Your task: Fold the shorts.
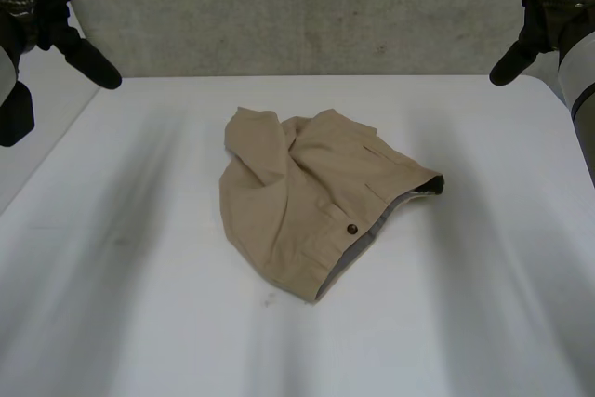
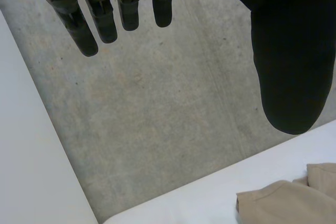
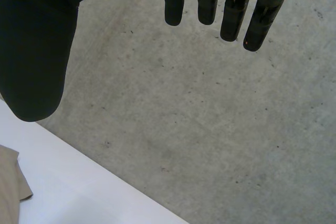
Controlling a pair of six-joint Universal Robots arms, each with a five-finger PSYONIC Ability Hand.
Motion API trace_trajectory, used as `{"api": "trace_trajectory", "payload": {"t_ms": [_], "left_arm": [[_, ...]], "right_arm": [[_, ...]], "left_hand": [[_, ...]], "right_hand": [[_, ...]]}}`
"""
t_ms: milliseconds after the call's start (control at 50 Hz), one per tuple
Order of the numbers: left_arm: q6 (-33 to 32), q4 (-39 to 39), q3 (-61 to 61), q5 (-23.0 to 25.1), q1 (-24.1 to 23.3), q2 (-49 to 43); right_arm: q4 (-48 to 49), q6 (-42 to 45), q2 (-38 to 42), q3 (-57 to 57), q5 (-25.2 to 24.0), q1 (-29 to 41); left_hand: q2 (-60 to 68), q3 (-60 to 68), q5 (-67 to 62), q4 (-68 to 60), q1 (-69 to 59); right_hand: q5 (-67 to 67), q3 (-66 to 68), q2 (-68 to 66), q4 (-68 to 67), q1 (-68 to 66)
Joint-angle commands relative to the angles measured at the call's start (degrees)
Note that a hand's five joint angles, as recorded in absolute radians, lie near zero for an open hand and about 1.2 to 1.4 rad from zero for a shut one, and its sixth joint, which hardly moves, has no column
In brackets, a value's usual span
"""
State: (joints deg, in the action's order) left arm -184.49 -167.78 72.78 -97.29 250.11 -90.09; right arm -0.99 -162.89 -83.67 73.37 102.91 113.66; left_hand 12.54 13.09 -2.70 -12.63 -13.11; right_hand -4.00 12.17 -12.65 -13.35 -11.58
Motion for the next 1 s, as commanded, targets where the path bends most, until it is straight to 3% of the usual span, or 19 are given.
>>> {"api": "trace_trajectory", "payload": {"t_ms": [20, 180, 340, 540, 680, 720, 780, 900, 1000], "left_arm": [[0.0, 0.1, 0.2, 0.1, -0.1, -1.3], [0.0, 0.3, 0.3, 0.6, -0.7, -3.0], [0.2, 0.4, 0.4, 5.0, -0.6, -3.3], [0.1, 0.2, 0.5, 4.7, -0.4, -3.3], [0.1, 0.0, 0.4, 5.0, -0.3, -3.4], [0.0, 0.0, 0.4, 5.1, -0.2, -3.5], [0.0, -0.2, 0.4, 5.1, -0.3, -3.6], [0.0, -0.2, 0.4, 5.0, -0.2, -4.5], [0.0, -0.2, 0.4, 5.0, -0.2, -5.0]], "right_arm": [[-0.2, 0.1, 0.0, 0.3, -2.4, -0.7], [-2.9, -0.5, 0.0, 1.4, -13.2, -2.8], [-6.2, -4.1, 0.0, 0.6, -17.9, -5.3], [-7.4, -2.4, 0.0, 2.0, -21.5, -4.7], [-7.5, 6.1, 5.2, 11.2, -37.9, 3.4], [-7.0, 6.1, 8.6, 11.2, -38.1, 6.0], [-5.9, 4.4, 14.4, 10.0, -34.6, 11.0], [0.8, -6.7, 23.7, 8.5, -22.3, 13.4], [2.7, -13.9, 26.6, 8.6, -20.8, 15.5]], "left_hand": [[-2.0, -2.5, 2.1, 2.1, 2.6], [-2.2, -2.7, 2.3, 2.2, 2.7], [-2.3, -2.9, 2.5, 2.4, 2.9], [-2.5, -3.0, 2.7, 2.6, 3.1], [-2.5, -3.0, 2.7, 2.6, 3.1], [-2.5, -3.0, 2.7, 2.6, 3.1], [-2.5, -3.0, 2.7, 2.6, 3.1], [-2.5, -3.0, 2.7, 2.6, 3.1], [-2.5, -3.0, 2.7, 2.6, 3.1]], "right_hand": [[4.0, -2.2, 2.7, 3.3, 1.6], [4.0, -2.2, 2.7, 3.3, 1.6], [4.0, -2.2, 2.7, 3.3, 1.6], [4.0, -2.2, 2.7, 3.3, 1.6], [-0.5, 2.3, -1.8, -1.1, -2.9], [-0.6, 2.5, -2.0, -1.3, -3.0], [-1.5, 3.3, -2.8, -2.1, -3.9], [-4.0, 5.8, -5.3, -4.6, -6.4], [-7.0, 8.8, -8.4, -7.7, -9.4]]}}
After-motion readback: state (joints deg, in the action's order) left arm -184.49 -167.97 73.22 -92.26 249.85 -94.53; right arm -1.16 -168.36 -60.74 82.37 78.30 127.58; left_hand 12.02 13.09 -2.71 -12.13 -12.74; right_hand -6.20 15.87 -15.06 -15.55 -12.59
